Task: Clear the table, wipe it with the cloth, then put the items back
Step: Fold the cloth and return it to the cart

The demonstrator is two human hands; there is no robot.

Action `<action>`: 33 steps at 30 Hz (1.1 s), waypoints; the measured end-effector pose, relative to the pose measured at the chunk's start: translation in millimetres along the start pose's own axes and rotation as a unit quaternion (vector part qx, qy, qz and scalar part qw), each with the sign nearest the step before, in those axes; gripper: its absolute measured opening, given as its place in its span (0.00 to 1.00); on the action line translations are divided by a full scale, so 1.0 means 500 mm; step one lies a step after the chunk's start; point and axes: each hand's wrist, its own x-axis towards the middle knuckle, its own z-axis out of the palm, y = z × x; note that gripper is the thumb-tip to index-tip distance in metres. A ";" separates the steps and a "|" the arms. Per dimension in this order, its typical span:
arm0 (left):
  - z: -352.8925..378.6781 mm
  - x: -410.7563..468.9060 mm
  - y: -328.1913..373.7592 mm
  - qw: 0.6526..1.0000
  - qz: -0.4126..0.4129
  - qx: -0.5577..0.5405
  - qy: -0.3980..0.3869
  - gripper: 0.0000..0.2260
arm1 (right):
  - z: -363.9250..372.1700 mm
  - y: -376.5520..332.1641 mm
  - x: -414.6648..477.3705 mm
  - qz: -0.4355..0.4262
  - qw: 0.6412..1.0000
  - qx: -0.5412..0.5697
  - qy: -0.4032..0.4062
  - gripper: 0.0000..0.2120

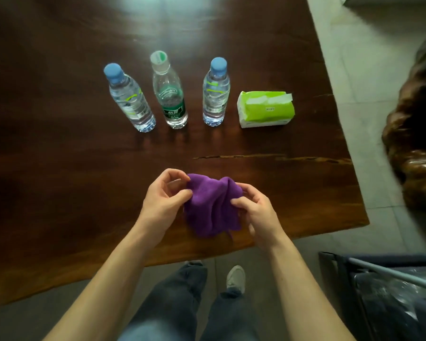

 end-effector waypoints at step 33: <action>0.701 -0.393 0.147 0.820 0.216 0.160 -0.505 0.11 | -0.416 0.071 -0.852 -0.294 0.777 0.065 0.553 0.12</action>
